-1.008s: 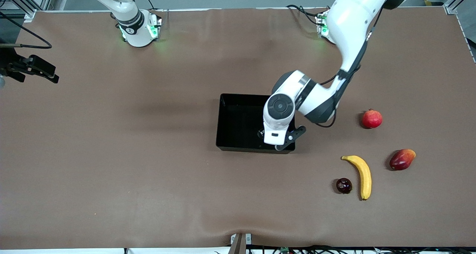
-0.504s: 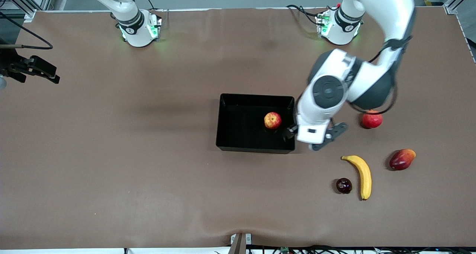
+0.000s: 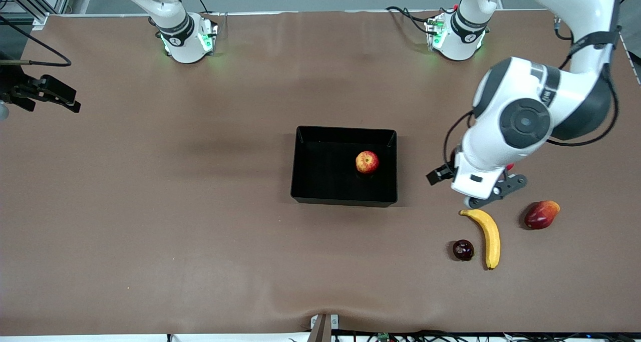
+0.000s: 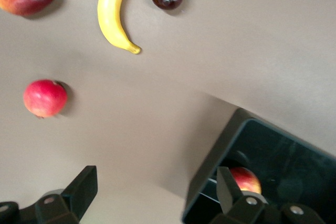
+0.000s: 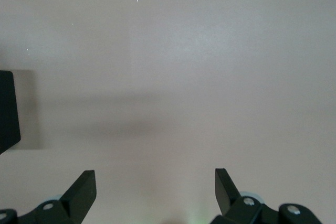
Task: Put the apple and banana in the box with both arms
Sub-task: 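Raise the left gripper and move it to the yellow banana, then lower the left gripper and grasp the banana's middle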
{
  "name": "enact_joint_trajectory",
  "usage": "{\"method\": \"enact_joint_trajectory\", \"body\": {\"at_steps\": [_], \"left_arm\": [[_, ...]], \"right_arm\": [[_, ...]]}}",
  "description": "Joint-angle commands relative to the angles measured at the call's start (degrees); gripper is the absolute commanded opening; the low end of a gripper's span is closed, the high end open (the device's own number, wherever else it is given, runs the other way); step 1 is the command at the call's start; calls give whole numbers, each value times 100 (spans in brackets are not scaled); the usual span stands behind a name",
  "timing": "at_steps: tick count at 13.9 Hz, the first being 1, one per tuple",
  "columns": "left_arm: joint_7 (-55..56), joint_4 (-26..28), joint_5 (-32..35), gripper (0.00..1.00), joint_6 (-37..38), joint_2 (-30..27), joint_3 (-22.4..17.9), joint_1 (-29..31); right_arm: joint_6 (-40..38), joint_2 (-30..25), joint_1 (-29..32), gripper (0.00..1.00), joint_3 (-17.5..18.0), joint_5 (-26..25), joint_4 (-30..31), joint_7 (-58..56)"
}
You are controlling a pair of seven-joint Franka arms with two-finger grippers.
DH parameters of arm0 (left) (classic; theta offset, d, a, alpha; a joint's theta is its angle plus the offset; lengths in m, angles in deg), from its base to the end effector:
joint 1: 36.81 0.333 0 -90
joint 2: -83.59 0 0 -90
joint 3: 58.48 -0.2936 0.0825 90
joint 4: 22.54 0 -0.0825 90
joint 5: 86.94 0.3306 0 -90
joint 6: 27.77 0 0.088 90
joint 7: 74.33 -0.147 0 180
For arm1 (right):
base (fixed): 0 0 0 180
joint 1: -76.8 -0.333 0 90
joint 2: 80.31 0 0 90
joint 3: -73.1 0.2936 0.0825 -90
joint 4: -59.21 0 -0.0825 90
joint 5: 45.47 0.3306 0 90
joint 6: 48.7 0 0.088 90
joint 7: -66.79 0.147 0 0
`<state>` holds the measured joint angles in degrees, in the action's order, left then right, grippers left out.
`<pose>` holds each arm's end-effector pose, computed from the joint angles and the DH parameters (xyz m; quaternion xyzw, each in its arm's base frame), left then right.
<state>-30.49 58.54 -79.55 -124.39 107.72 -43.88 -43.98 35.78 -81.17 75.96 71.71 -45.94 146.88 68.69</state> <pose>0.5711 -0.1870 0.4078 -0.9800 -0.1864 0.0512 0.0463 0.4855 -0.0060 0.5781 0.9996 -0.0217 -0.0203 0.0041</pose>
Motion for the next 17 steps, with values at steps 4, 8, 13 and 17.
{"method": "enact_joint_trajectory", "body": {"at_steps": [4, 8, 13, 17], "left_arm": [[-1103, 197, 17, 100, -40, 30, 26, 655], [-1710, 565, 61, 100, -759, 215, 8, 1077], [-2300, 1024, 773, 100, -2218, 583, 17, 1561], [-2450, 945, 799, 98, -3334, 1145, 8, 1772]], "right_arm": [[-28, -10, 40, 100, 17, 81, -13, 39], [-28, -10, 40, 100, 17, 81, -13, 39], [-28, -10, 31, 100, 25, 81, -13, 39], [-28, -10, 40, 100, 17, 81, -13, 39]]}}
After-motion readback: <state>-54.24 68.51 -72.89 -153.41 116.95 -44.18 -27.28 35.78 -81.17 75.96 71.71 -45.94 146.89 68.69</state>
